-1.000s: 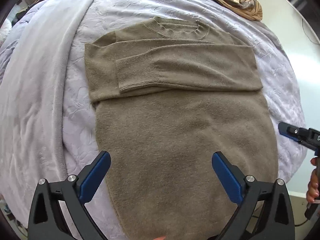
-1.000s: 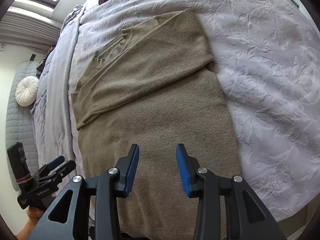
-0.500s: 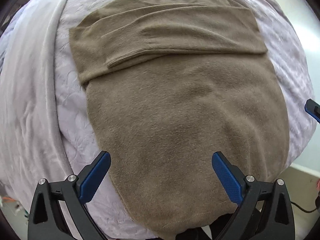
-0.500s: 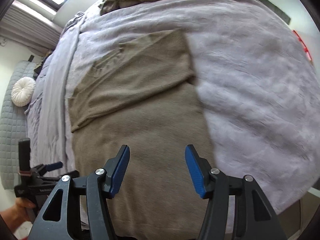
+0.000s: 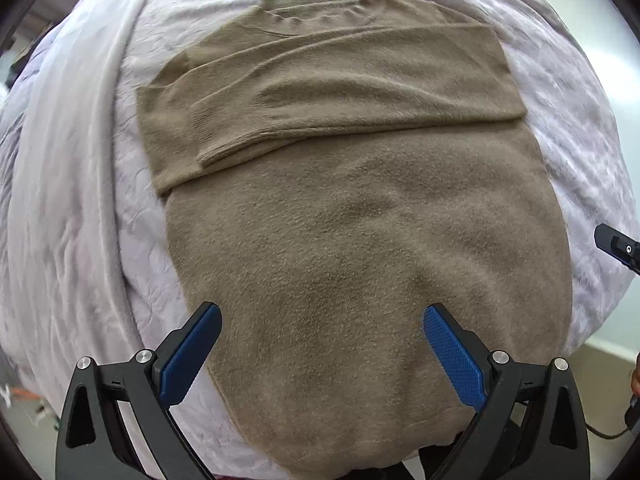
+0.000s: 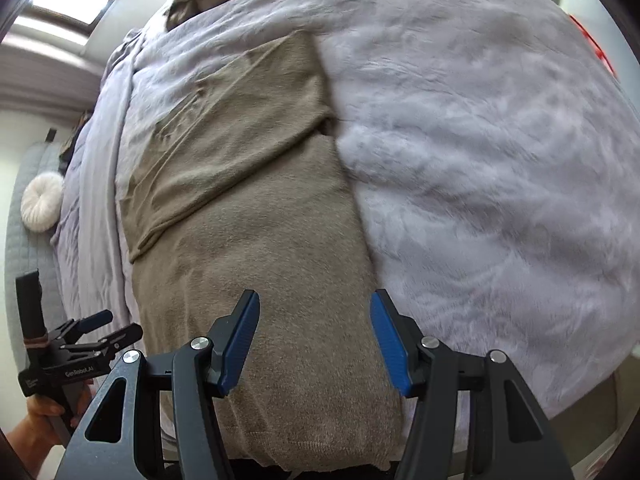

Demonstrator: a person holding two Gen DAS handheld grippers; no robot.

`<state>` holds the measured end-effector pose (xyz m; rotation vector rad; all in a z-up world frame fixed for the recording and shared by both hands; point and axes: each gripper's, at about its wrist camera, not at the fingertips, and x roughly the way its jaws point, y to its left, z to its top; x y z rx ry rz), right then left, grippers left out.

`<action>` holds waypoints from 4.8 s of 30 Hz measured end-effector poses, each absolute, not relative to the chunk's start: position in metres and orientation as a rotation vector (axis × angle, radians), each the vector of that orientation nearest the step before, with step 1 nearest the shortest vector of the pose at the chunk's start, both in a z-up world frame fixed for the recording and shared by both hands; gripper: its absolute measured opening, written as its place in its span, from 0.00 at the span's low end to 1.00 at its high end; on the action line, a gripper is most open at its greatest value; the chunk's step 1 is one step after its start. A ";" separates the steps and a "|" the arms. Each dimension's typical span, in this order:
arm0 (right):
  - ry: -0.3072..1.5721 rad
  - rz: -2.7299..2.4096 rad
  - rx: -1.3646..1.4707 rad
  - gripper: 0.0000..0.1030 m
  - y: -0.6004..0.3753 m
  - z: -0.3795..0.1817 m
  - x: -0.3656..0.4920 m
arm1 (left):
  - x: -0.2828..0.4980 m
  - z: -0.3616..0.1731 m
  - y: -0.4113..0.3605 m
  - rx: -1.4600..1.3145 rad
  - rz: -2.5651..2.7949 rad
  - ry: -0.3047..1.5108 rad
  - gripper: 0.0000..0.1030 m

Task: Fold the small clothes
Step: 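Move both grippers to the sweater hem and grasp it, then lift the hem with both grippers, fold it toward the collar, release, then grasp the folded hem edge with both grippers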

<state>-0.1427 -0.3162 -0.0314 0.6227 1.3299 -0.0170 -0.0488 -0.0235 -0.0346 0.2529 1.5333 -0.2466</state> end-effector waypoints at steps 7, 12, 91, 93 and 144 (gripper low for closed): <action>1.388 0.146 0.549 0.60 -0.305 -0.037 -0.117 | -0.072 -0.024 0.007 0.127 -0.093 1.499 0.98; 1.468 0.245 0.453 0.60 -0.293 -0.048 -0.105 | -0.100 -0.031 0.039 -0.027 0.004 1.515 0.98; 1.398 0.251 0.708 0.51 -0.316 -0.069 -0.055 | -0.052 -0.040 0.086 -0.045 -0.101 1.376 0.82; 1.430 0.246 0.624 0.51 -0.312 -0.074 -0.055 | -0.049 -0.048 0.078 -0.016 -0.108 1.398 0.82; 1.159 0.140 0.031 0.12 -0.254 -0.034 0.116 | 0.162 -0.071 0.072 0.023 -0.242 1.151 0.07</action>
